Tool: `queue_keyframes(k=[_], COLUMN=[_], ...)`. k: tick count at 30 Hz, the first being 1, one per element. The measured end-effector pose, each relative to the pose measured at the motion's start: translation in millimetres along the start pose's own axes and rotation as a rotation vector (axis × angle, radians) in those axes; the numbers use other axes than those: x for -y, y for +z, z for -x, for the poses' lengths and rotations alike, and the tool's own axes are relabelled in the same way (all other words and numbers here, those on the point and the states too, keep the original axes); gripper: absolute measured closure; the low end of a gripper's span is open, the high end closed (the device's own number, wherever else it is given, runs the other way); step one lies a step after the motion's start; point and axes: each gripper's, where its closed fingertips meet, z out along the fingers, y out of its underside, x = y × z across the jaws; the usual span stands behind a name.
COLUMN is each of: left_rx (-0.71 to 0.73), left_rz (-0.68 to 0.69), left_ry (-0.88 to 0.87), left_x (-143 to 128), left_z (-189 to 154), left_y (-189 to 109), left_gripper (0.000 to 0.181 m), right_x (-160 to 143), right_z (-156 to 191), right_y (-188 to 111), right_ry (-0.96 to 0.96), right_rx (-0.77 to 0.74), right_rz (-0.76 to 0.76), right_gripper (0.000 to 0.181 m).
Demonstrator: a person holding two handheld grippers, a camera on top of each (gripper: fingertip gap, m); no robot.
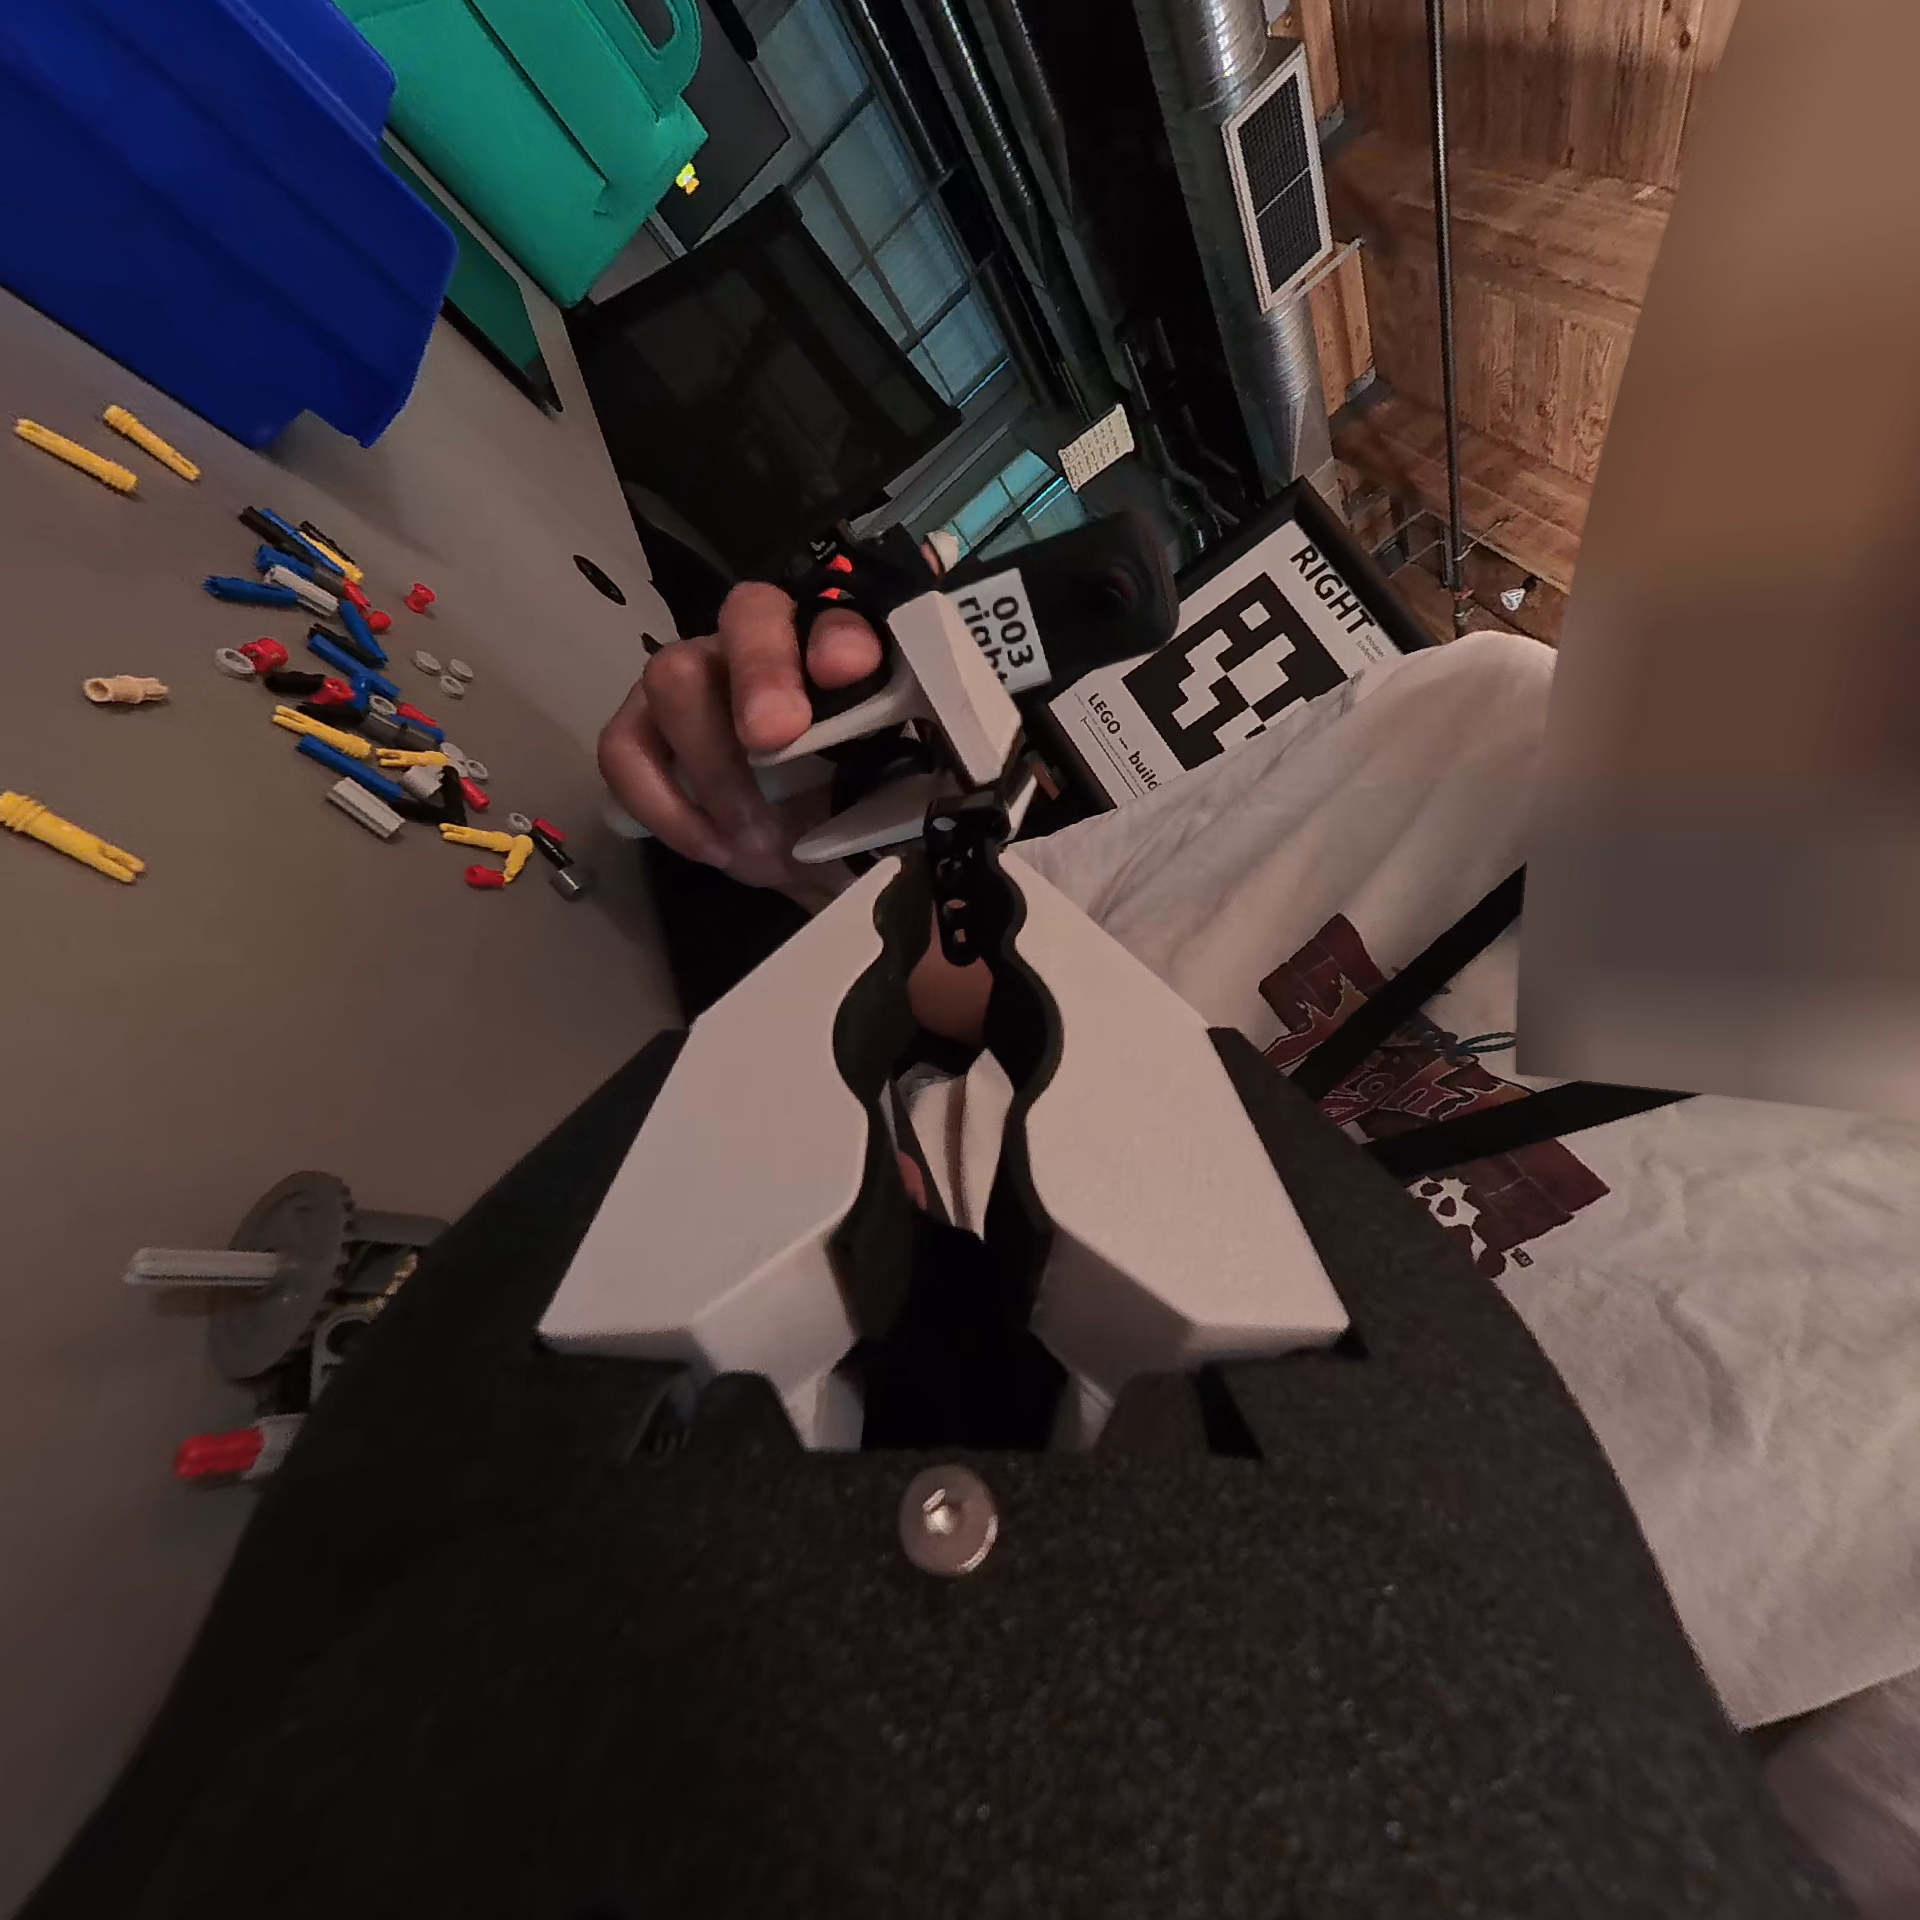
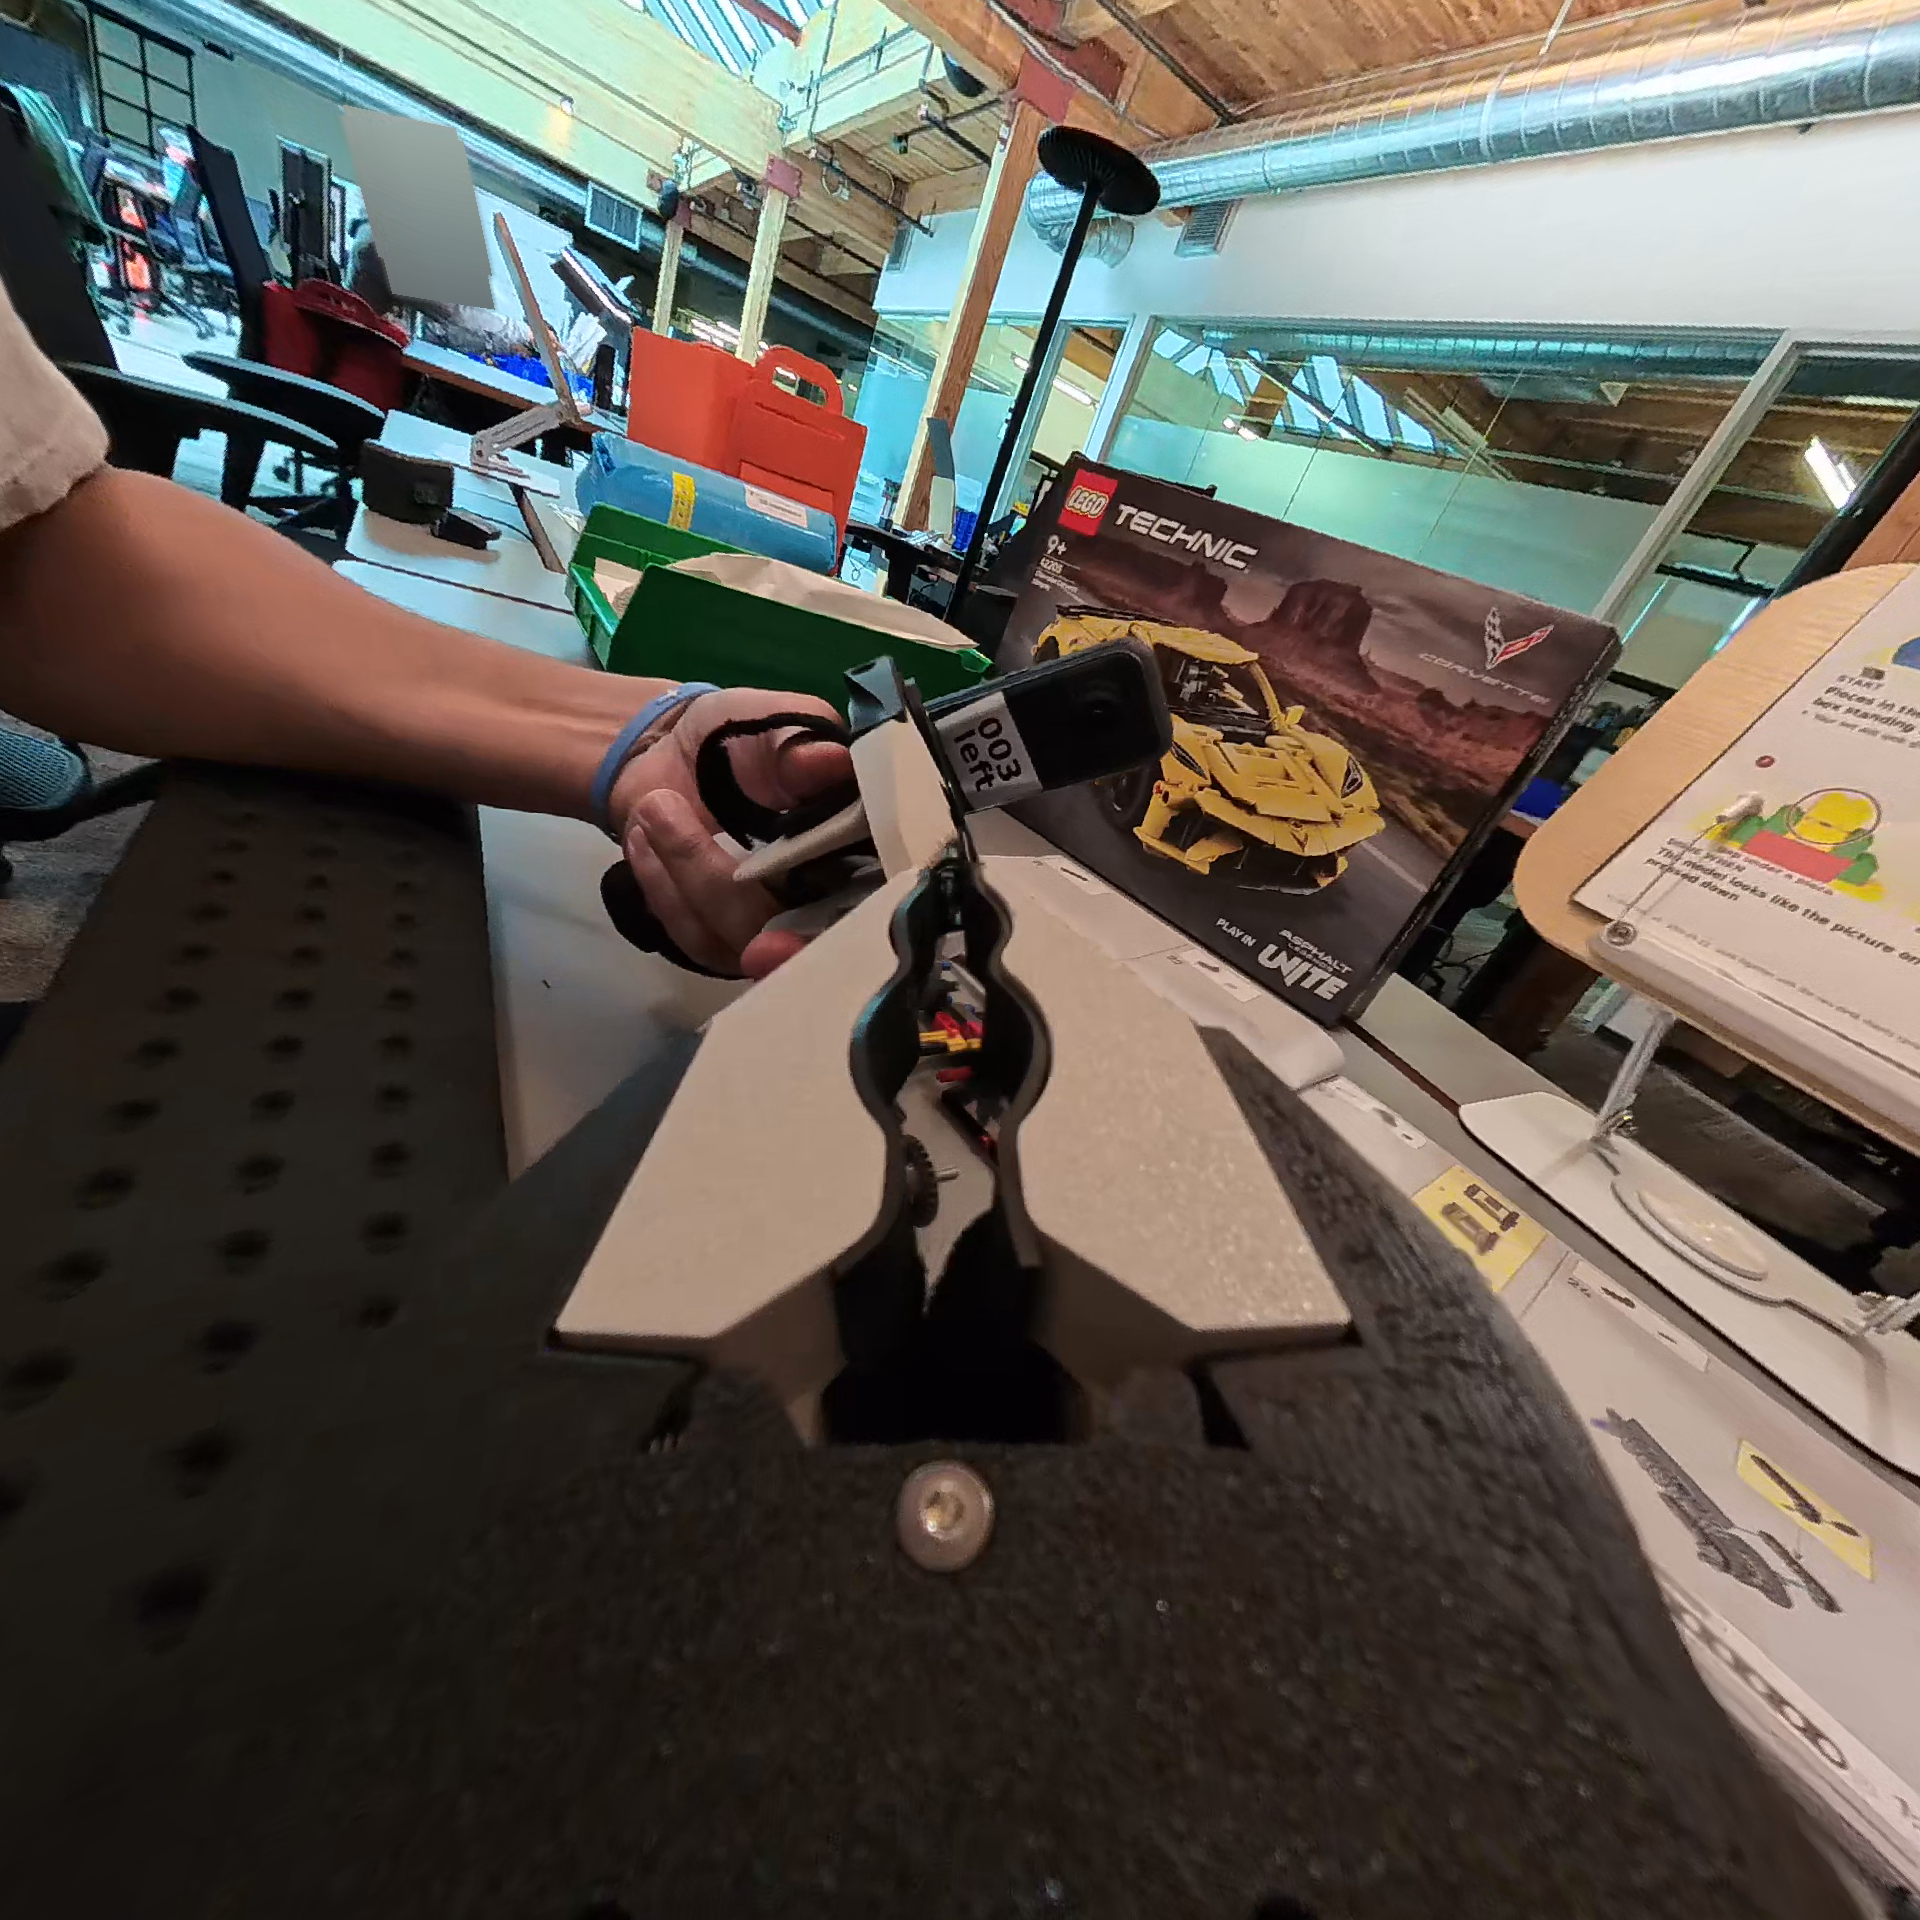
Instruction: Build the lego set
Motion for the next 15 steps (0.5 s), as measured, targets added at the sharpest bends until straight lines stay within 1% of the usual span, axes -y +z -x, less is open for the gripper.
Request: queue_keyframes(k=[3,6,8,10,13,15], left_rx=[0.022,0.049,0.038,-0.013,-0.138,-0.174], left_rz=[0.028,0.060,0.063,0.043,-0.017,-0.037], left_ry=[-0.012,0.010,0.031,0.025,0.009,0.014], left_x=[-4.6,-8.6,-9.2,-7.4,-0.1,3.2], left_z=[4.2,6.1,3.5,-2.8,-20.2,-26.1], left_y=[-1.2,-2.2,-1.8,1.0,4.6,4.4], left_gripper=[0.175,0.175,0.175,0.175,0.175,0.175], right_x=[-4.5,-7.7,-5.2,0.9,19.6,26.1], right_z=[3.2,6.3,7.8,7.9,6.6,5.9], right_y=[1.0,1.5,1.8,-0.1,0.0,1.6], right_ry=[-0.085,-0.007,0.063,0.140,0.170,0.152], right_rx=[-0.014,0.032,0.061,0.092,0.085,0.063], right_rz=[0.034,0.036,0.008,-0.036,-0.139,-0.165], right_gripper=[0.178,0.178,0.178,0.178,0.178,0.178])
